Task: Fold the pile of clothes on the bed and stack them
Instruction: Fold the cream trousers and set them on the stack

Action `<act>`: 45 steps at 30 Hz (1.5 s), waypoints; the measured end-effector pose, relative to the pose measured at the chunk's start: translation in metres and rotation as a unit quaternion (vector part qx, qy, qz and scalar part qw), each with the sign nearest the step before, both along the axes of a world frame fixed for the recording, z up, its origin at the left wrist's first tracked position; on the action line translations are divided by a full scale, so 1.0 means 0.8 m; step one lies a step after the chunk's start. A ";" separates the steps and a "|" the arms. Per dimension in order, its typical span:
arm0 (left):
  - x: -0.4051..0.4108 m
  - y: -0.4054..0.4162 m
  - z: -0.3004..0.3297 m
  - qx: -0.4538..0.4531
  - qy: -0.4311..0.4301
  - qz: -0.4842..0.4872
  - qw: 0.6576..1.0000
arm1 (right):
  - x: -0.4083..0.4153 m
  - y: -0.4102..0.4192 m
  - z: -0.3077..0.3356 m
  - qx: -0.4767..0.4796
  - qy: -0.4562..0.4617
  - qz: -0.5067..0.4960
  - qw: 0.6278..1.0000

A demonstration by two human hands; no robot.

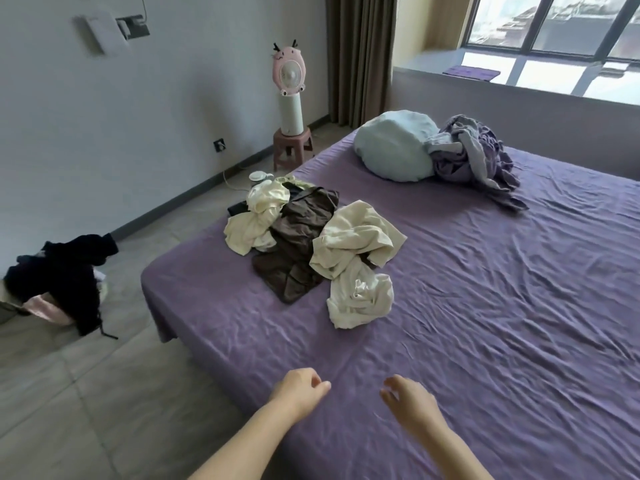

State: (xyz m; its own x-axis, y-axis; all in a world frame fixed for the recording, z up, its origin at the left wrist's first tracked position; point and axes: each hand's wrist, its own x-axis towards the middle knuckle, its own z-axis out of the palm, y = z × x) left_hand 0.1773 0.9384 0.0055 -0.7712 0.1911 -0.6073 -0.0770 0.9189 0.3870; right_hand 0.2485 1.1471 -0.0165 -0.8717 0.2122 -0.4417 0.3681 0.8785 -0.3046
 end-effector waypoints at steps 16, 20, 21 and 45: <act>-0.246 0.056 -0.025 -0.007 -0.015 -0.068 0.998 | -0.237 0.049 -0.020 -0.035 0.027 -0.062 0.997; -0.343 0.064 -0.048 0.008 -0.018 -0.077 0.997 | -0.331 0.044 -0.035 -0.050 0.036 -0.068 0.996; -0.367 0.067 -0.056 0.009 -0.019 -0.079 0.997 | -0.353 0.042 -0.041 -0.054 0.035 -0.067 0.996; -0.654 0.174 -0.231 -0.044 0.073 -0.197 0.977 | -0.676 0.124 -0.179 0.127 -0.046 0.111 0.985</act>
